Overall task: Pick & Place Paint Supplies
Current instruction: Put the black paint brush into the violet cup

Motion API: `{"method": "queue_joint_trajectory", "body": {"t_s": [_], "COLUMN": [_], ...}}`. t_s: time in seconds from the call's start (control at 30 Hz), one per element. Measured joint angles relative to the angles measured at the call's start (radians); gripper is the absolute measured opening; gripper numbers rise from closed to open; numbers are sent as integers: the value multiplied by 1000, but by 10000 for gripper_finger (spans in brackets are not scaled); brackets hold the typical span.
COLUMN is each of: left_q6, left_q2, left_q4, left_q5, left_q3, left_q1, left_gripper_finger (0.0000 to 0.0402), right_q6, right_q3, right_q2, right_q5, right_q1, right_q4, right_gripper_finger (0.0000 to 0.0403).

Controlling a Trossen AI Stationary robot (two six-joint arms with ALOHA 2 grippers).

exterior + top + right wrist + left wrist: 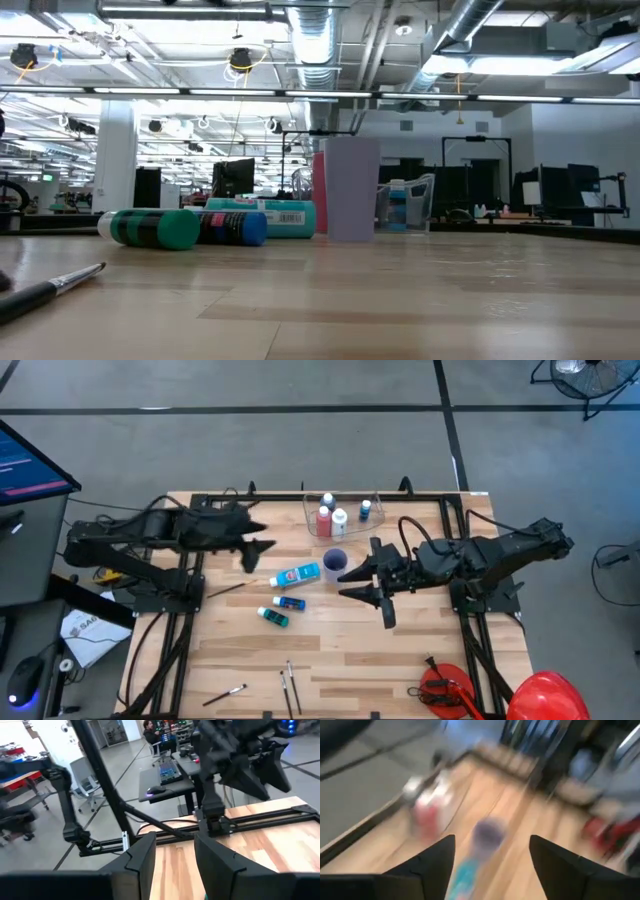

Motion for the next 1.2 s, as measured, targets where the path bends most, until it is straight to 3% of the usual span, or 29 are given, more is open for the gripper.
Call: {"method": "queue_joint_trajectory", "body": {"t_s": [0.07, 0.2, 0.33, 0.53, 0.73, 1.0, 1.2], "left_q6": [-6, -42, -58, -86, -147, -86, -61], "left_q2": [0, 0, 14, 51, 94, 136, 185], "left_q4": [-199, -366, -374, -370, -274, 21, 60], "left_q5": [1, 62, 118, 77, 116, 120, 128], "left_q3": [31, -17, -159, -390, -545, -616, -657], "left_q1": [19, 48, 43, 38, 38, 38, 38], "left_gripper_finger": [236, 224, 219, 218, 219, 216, 216], "right_q6": [0, 0, -1, -2, 7, 34, 34], "right_q3": [0, 0, 0, 0, 1, -1, 1], "right_q2": [0, 0, 0, 0, 17, 85, 103], "right_q5": [0, 0, 23, 37, 60, 58, 55], "right_q1": [8, 18, 16, 16, 17, 15, 17], "right_q4": [-1, -1, -2, -19, -39, -81, -67], "right_gripper_finger": [128, 127, 127, 123, 123, 123, 123]}}
